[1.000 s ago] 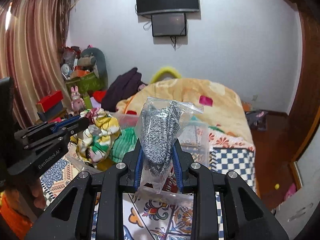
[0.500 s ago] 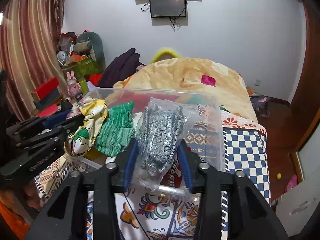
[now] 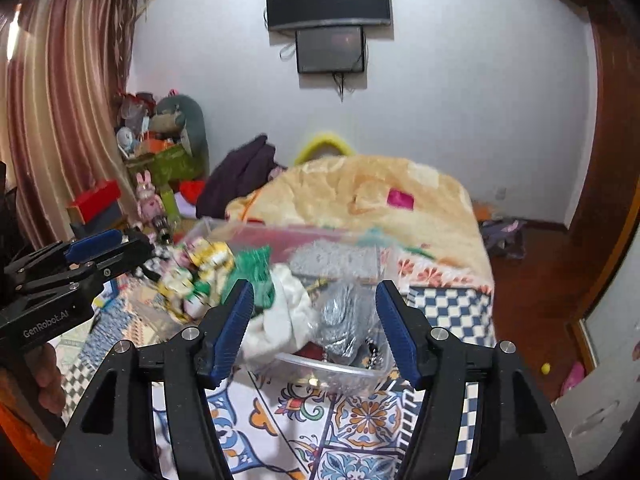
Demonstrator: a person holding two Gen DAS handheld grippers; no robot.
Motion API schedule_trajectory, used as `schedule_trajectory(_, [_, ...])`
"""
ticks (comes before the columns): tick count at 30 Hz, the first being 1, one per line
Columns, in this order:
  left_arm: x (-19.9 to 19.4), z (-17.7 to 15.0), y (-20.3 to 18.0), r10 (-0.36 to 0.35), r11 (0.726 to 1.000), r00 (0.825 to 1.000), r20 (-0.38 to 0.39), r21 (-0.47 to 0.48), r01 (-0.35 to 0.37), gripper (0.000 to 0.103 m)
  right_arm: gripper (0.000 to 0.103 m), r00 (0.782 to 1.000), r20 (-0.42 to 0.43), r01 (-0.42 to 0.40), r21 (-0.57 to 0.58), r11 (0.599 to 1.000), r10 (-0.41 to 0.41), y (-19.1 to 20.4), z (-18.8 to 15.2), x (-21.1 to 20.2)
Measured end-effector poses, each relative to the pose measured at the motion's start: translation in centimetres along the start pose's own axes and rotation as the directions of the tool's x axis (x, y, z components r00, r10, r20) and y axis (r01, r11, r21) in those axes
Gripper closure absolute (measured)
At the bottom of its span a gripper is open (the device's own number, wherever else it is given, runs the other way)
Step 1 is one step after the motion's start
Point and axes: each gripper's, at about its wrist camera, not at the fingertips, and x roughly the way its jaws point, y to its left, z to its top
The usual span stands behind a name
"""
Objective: Organize soft objects
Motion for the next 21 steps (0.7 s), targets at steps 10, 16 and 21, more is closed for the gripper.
schedule_trajectory(10, [-8.6, 2.8, -1.9, -0.063, 0.998, 0.982, 0.181, 0.024, 0.059, 0.046, 0.042, 0.976, 0.212, -0.043, -0.011, 0.999, 0.044, 0.7, 2.2, -8.4])
schedule_trajectory(16, [-12.6, 3.4, -3.0, -0.089, 0.996, 0.964, 0.251, 0.040, 0.082, 0.027, 0.029, 0.952, 0.299, -0.062, -0.011, 0.998, 0.062, 1.0, 2.4, -12.1])
schedule_trajectory(21, [-14.5, 3.5, -3.4, -0.097, 0.995, 0.955, 0.281, 0.048, 0.087, 0.016, 0.020, 0.939, 0.338, -0.068, -0.012, 0.998, 0.068, 1.5, 2.3, -13.8])
